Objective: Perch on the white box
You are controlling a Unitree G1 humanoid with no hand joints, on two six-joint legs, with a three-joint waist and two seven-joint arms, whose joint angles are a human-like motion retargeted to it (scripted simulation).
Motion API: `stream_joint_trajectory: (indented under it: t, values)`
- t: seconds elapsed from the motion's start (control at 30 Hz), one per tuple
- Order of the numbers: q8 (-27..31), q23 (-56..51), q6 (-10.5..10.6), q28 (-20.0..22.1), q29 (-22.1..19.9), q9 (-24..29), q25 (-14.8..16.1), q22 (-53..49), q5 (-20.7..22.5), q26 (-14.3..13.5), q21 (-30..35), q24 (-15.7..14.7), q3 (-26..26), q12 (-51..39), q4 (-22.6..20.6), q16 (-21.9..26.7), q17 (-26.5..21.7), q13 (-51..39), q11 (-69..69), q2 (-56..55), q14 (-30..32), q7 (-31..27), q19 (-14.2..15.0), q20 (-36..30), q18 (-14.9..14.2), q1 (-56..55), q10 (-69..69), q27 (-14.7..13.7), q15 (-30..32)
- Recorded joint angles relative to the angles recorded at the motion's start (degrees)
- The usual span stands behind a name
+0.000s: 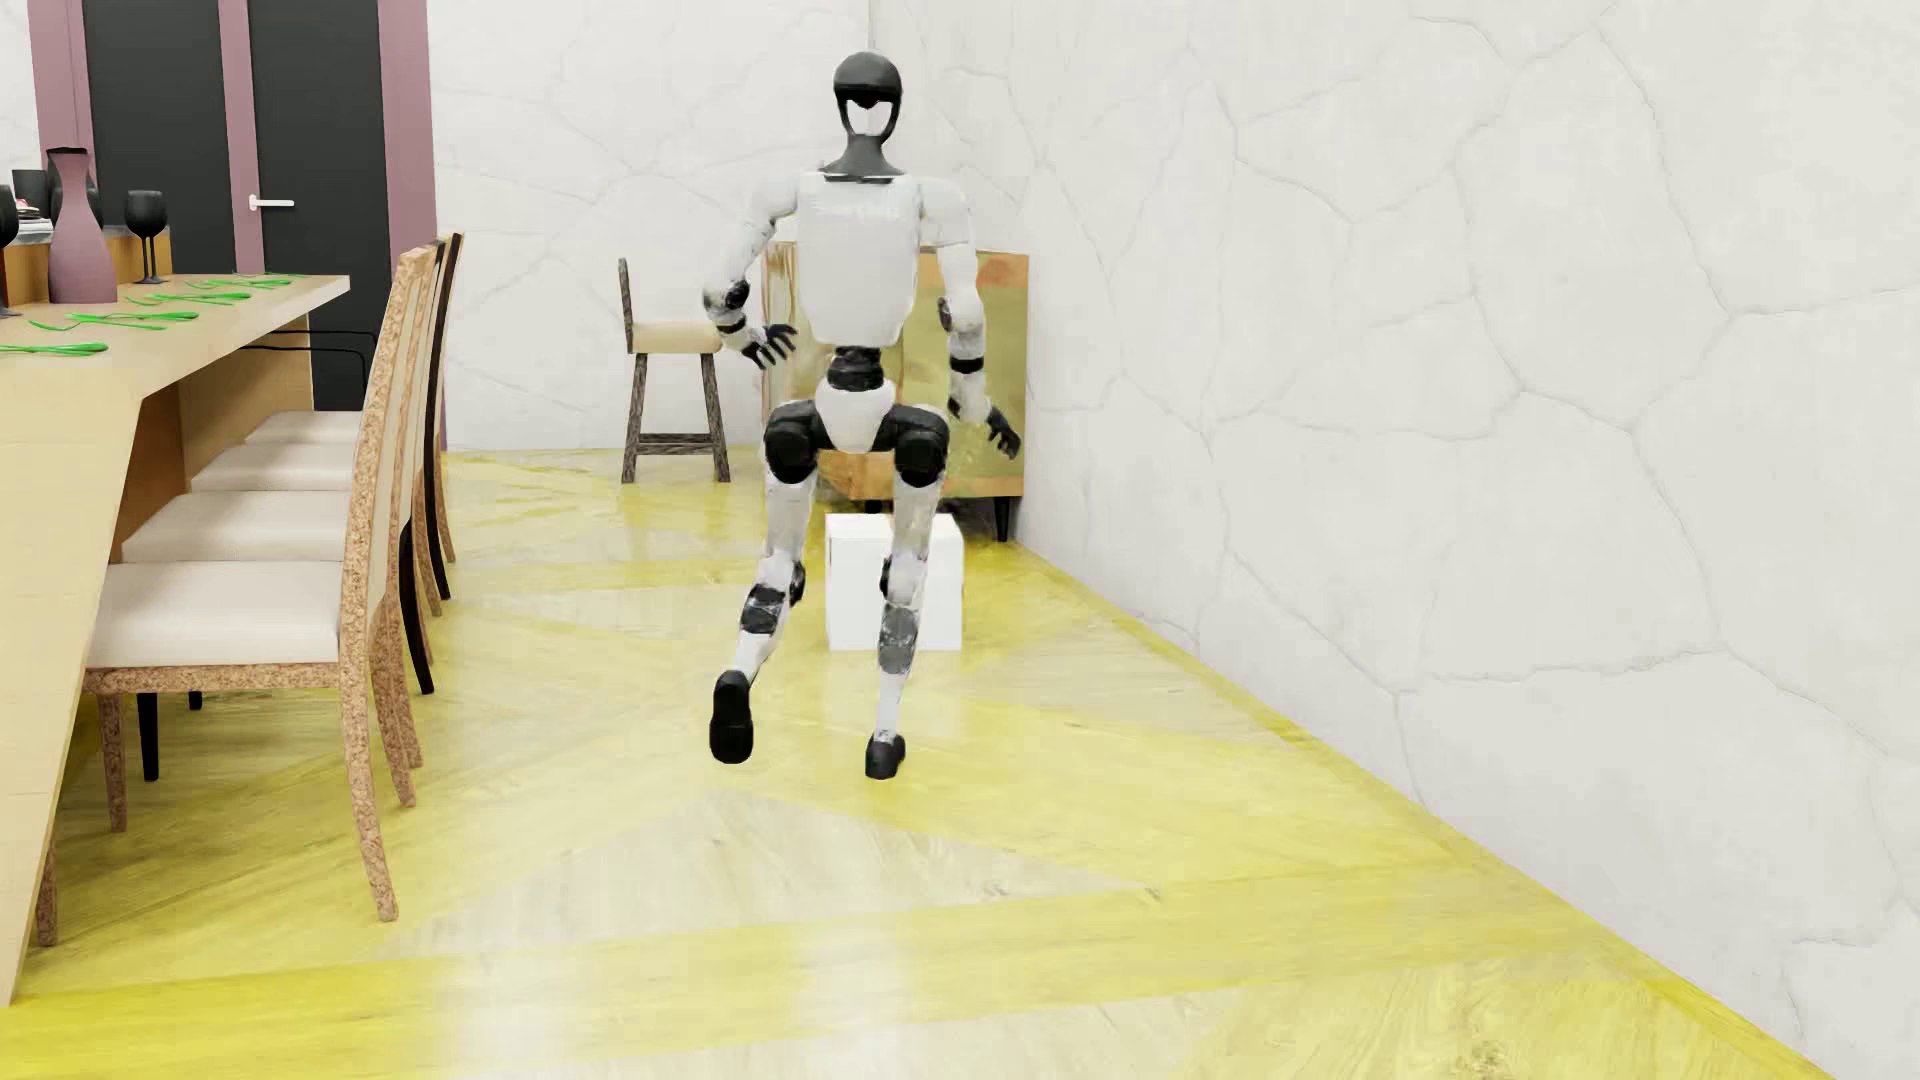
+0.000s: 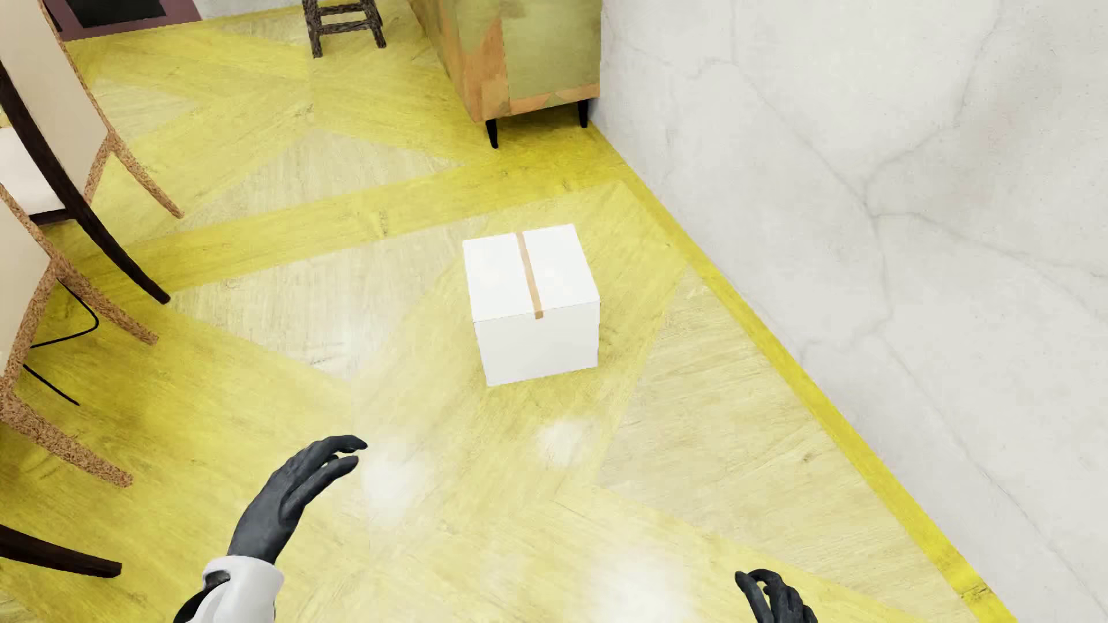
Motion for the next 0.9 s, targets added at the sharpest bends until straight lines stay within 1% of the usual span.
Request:
stream_joint_trajectory:
  t: [0.03, 0.07, 0.1, 0.13, 0.17, 0.2, 0.23, 0.27, 0.3, 0.33, 0.37, 0.4, 0.43, 0.47, 0.5, 0.53, 0.57, 0.6, 0.63, 0.67, 0.7, 0.73, 0.77, 0.8, 0.83, 0.87, 0.9]
  values:
    - [3.46, -7.16, -0.05, -1.86, 4.53, 1.39, 2.59, 0.86, 1.27, 0.32, 0.34, -0.78, 0.95, 0.44, -0.75, -0.61, 0.12, -1.19, -1.62, 3.57, -1.53, -1.14, -0.81, -0.27, 0.63, -5.89, 1.08, 0.94, -0.99]
    - [4.77, -10.92, -0.65, -1.35, 5.53, 1.54, 1.96, 1.69, 1.90, 0.65, 2.11, -2.57, 2.13, 1.64, -1.48, -1.23, -0.15, -1.59, -2.85, 6.92, -2.38, -1.85, -1.01, 0.80, 1.03, -10.68, -1.80, -0.70, -3.07]
    - [6.67, -14.38, -1.01, 0.13, 11.99, 2.06, -0.27, 1.94, 2.05, 1.33, 1.58, -3.07, 2.80, 2.02, -2.80, -1.67, -1.09, -3.35, -4.40, 10.65, -4.08, -3.23, -1.12, 2.16, 1.87, -13.99, -7.47, -2.27, -5.11]
    - [7.73, -16.60, -1.35, 1.93, 13.96, 2.53, -3.51, 1.58, 0.49, 0.23, 2.04, -2.21, 3.93, 2.57, -3.99, -2.05, -1.78, -3.88, -4.55, 13.16, -4.08, -4.66, 1.07, 3.30, 1.65, -15.93, -15.79, -2.81, -7.18]
    - [9.92, -19.15, -1.18, 2.50, 17.64, 3.31, -4.98, 0.75, -0.64, 3.51, 3.57, -1.33, 4.75, 2.62, -3.72, -2.83, -2.59, -5.45, -4.90, 14.73, -1.19, -6.68, 2.50, 5.02, 1.10, -16.52, -27.51, -3.92, -7.86]
    - [11.12, -22.12, -1.08, 2.38, 20.77, 3.48, -5.88, -0.15, -2.81, 3.44, 4.69, 1.08, 5.53, 3.20, -3.07, -2.66, -3.89, -6.32, -0.72, 13.48, 3.12, -8.78, 5.39, 6.50, 0.19, -17.09, -39.27, -4.45, -9.50]
    - [12.65, -22.82, 1.38, 0.76, 16.13, 2.95, -5.11, -2.49, -3.60, 5.54, 11.00, 2.62, 3.77, 5.67, -0.98, -3.41, -4.80, -6.47, 4.30, 10.70, 9.61, -11.16, 8.17, 10.79, -0.14, -16.78, -52.01, -4.33, -10.71]
    - [13.81, -25.22, 2.00, 1.35, 17.98, 4.36, -5.91, -3.25, -4.86, 6.18, 12.53, 3.79, 3.32, 7.89, 2.10, -2.89, -4.60, -6.31, 6.93, 10.36, 16.33, -12.56, 10.73, 12.70, 0.14, -14.10, -60.62, -6.14, -11.01]
    - [15.46, -26.56, 3.00, 0.81, 13.29, 5.26, -4.41, -3.35, -5.32, 5.58, 13.64, 4.35, 4.07, 10.26, 5.15, -2.33, -4.36, -5.18, 10.97, 8.39, 15.08, -14.44, 11.55, 13.85, -5.00, -13.10, -59.86, -5.76, -11.42]
    - [19.83, -28.24, 3.36, 1.07, 8.48, 8.89, -3.60, -2.67, -6.90, 5.66, 14.09, 4.04, 3.35, 10.09, 6.53, -1.38, -4.78, -5.65, 13.99, 7.10, 15.18, -13.81, 14.13, 14.60, -10.19, -11.38, -57.68, -5.06, -11.00]
    - [19.65, -29.03, 5.68, -3.09, 6.72, 9.34, -4.48, -1.52, -10.37, 4.59, 8.78, 5.99, 3.47, 10.35, 5.00, -0.80, -6.41, -3.45, 15.47, 6.32, 9.21, -13.17, 16.19, 11.73, -12.14, -11.22, -52.81, -4.35, -10.26]
    - [18.77, -28.55, 6.04, -4.70, 5.38, 9.88, -5.00, 1.80, -11.98, 3.61, 6.63, 5.75, 1.10, 10.19, 2.88, 0.81, -6.54, -2.73, 20.53, 2.38, 3.28, -6.51, 13.08, 10.05, -6.64, -10.94, -49.24, -3.45, -9.09]
    - [20.01, -24.00, 5.64, -8.66, 2.19, 10.74, -3.56, 6.69, -11.68, 3.32, 4.09, 6.39, 1.08, 6.74, -0.12, 3.32, -5.22, -3.74, 27.37, -2.93, 0.87, -7.47, 5.60, 4.37, -5.02, -14.58, -42.70, 0.83, -7.74]
    - [20.82, -20.98, 4.84, -7.01, -4.09, 14.17, -1.84, 13.07, -11.61, 3.47, 1.99, 7.88, 1.60, 1.40, -3.51, 4.89, -4.12, -5.36, 31.94, -3.78, -3.62, -9.57, 1.84, -3.29, -4.92, -14.91, -39.13, 4.93, -10.50]
    - [18.95, -19.92, 4.32, -9.89, -6.96, 16.37, 1.52, 16.65, -11.58, 6.21, 1.60, 9.13, 1.00, -1.36, -4.03, 6.04, -2.61, -5.72, 35.38, -5.50, -5.38, -8.64, 3.36, -5.66, -2.09, -11.64, -42.86, 5.04, -11.94]
    - [17.05, -19.49, 4.13, -13.86, -5.74, 16.09, 2.62, 19.83, -11.54, 7.40, 2.24, 7.88, 1.47, -2.73, -5.35, 5.25, -3.04, -4.43, 38.24, -9.13, -6.57, -6.09, 8.28, -5.53, 0.14, -13.04, -40.13, 4.68, -10.65]
    - [14.90, -19.28, 3.21, -13.43, -3.24, 16.81, 0.89, 20.98, -12.01, 7.93, 3.06, 8.69, 2.05, -3.87, -5.51, 4.15, -4.51, -4.22, 38.36, -9.07, -8.90, -4.36, 8.90, -2.81, -0.20, -13.51, -38.54, 3.79, -11.05]
    - [10.50, -20.93, 2.59, -13.13, -0.18, 18.19, 0.32, 21.56, -14.18, 8.60, 3.29, 7.94, 2.47, -5.30, -6.03, 3.07, -6.85, -4.63, 35.61, -6.49, -10.17, -3.75, 8.59, -1.12, 0.55, -13.60, -38.26, 1.84, -10.16]
    - [4.29, -22.09, 2.97, -8.31, 1.93, 19.18, -1.19, 23.69, -16.47, 8.12, 3.73, 7.23, 3.62, -7.55, -6.82, 0.73, -10.58, -5.37, 30.60, -3.91, -12.08, -2.32, 7.13, -0.24, 0.52, -15.50, -35.63, 0.32, -7.80]
    - [0.92, -23.11, 2.56, -3.57, 2.73, 20.35, -2.84, 25.48, -18.22, 8.48, 5.59, 8.64, 5.25, -9.53, -6.33, -1.33, -14.57, -8.07, 26.88, -3.52, -14.96, -0.38, 5.29, 1.13, -0.17, -18.70, -31.11, 0.50, -8.64]
    - [-1.05, -23.29, 1.82, -4.39, 1.05, 21.82, -2.75, 27.07, -19.34, 9.55, 12.94, 7.26, 5.75, -10.23, -4.12, -3.77, -18.51, -12.21, 26.20, -5.70, -18.52, 2.33, 0.59, 4.09, -1.27, -20.86, -26.38, 0.11, -11.23]
    - [1.73, -23.40, 1.40, -7.72, 0.82, 23.81, -1.91, 28.19, -18.91, 8.87, 21.25, 7.90, 5.79, -12.17, -0.94, -5.80, -21.23, -18.95, 29.79, -11.69, -22.40, 3.71, -1.34, 9.18, -2.60, -24.60, -20.15, -0.35, -14.82]
    - [5.12, -23.30, 1.71, -11.27, 1.52, 26.59, -0.96, 28.74, -18.70, 8.01, 30.11, 7.18, 5.13, -14.04, 2.70, -7.92, -23.55, -27.14, 35.11, -18.13, -25.86, 4.78, 0.28, 14.50, -4.04, -27.50, -14.01, -1.24, -18.98]
    - [8.27, -22.83, 2.27, -8.57, 1.53, 29.13, -2.14, 28.80, -16.37, 5.78, 36.59, 3.96, 5.03, -15.19, 7.65, -10.85, -23.68, -35.68, 39.82, -24.97, -29.15, 4.64, 0.09, 17.97, -5.78, -32.11, -6.32, -1.84, -21.62]
    - [9.70, -23.49, 2.84, 1.13, 3.08, 31.58, -3.22, 26.17, -14.94, 8.52, 41.67, 0.19, 3.86, -15.10, 10.08, -12.42, -23.63, -44.65, 46.18, -31.95, -30.99, 4.25, 0.98, 18.39, -6.00, -37.22, 1.63, 0.53, -22.74]
    - [11.95, -25.42, 3.88, 11.31, 3.50, 33.75, -2.09, 22.91, -13.23, 9.82, 45.76, -3.11, 2.54, -15.78, 11.95, -13.11, -22.93, -58.88, 51.45, -38.81, -32.59, 2.29, 1.25, 18.33, -6.31, -43.38, 9.29, 0.52, -22.90]
    - [14.20, -25.58, 4.01, 17.25, 3.89, 36.31, -1.84, 19.69, -11.36, 9.18, 49.58, -4.81, 1.23, -15.39, 14.75, -12.18, -21.26, -75.42, 56.52, -44.12, -33.79, 0.06, 3.21, 16.74, -7.77, -47.40, 16.43, 0.13, -23.20]
